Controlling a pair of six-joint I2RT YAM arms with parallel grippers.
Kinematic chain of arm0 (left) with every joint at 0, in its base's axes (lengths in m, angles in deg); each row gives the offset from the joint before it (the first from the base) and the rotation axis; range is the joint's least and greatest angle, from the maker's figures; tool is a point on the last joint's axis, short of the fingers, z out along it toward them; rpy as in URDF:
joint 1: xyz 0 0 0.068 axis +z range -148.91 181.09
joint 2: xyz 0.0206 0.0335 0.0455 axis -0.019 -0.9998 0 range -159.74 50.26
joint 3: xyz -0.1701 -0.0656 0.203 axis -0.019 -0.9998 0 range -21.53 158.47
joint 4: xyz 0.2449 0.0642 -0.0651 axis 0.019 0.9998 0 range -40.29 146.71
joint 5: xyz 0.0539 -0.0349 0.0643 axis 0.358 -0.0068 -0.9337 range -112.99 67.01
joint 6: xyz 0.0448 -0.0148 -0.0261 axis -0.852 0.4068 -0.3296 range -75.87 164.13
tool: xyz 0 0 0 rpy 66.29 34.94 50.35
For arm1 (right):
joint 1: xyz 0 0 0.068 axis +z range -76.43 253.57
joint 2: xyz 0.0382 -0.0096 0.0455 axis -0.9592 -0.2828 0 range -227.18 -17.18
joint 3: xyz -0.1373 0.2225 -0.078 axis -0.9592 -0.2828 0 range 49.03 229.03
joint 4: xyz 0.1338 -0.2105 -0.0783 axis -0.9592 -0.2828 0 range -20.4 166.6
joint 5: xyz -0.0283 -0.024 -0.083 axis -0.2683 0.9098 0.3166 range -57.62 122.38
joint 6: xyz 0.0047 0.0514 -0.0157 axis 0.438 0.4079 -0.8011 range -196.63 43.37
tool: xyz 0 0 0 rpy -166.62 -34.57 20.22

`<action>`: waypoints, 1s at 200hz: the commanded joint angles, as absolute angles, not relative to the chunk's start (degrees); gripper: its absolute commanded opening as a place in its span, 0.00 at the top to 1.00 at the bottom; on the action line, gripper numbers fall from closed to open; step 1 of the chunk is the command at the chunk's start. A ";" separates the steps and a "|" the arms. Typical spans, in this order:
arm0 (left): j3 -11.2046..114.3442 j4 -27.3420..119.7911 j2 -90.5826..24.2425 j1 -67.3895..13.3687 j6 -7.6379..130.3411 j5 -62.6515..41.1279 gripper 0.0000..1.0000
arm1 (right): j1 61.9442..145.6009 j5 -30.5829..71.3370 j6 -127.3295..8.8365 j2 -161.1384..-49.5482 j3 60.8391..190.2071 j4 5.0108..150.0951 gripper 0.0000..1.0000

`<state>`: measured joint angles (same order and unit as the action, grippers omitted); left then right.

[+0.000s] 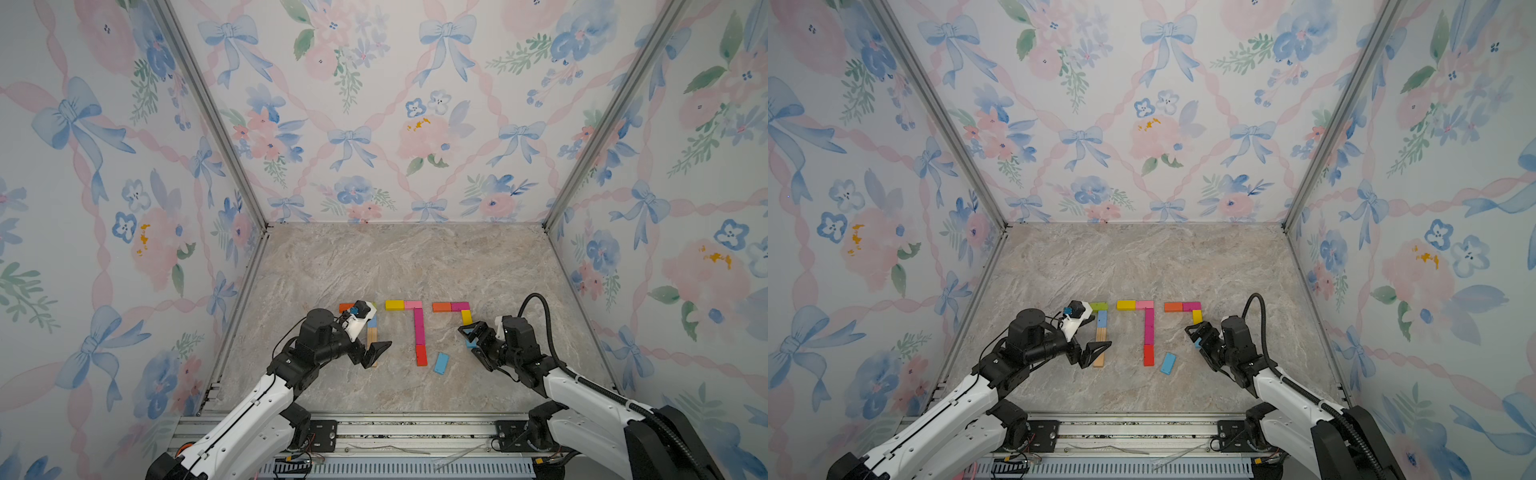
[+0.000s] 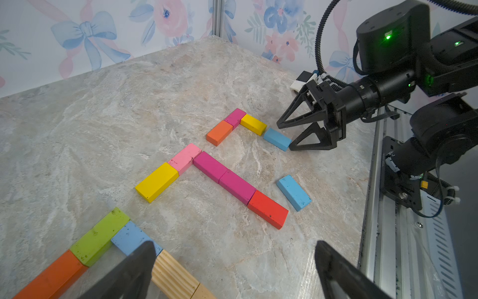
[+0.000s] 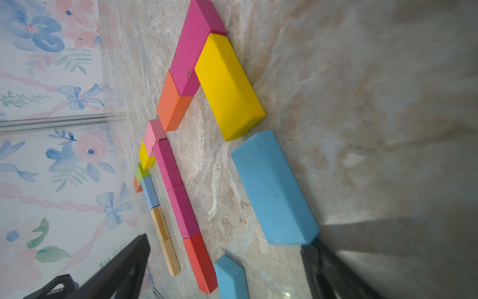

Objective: Assemble the number 7 with building blocks
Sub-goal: Assemble the building block at the center of the board.

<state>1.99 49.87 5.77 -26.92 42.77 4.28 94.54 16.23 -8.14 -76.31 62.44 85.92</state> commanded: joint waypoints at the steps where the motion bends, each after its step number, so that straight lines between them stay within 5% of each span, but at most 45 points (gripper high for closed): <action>1: 2.21 50.40 5.23 -27.11 41.76 4.17 0.02 | 93.75 17.16 -9.46 -78.22 62.00 81.44 0.06; 125: 2.28 50.39 4.86 -27.00 41.73 4.26 0.02 | 92.73 16.73 -9.82 -79.65 62.53 81.24 0.06; 200: 2.39 50.23 5.43 -26.96 41.88 5.05 0.02 | 94.90 23.94 -26.63 -78.03 77.57 49.59 0.07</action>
<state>1.99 50.05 5.14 -26.92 42.61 4.32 94.06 21.04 -17.30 -74.74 71.49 64.09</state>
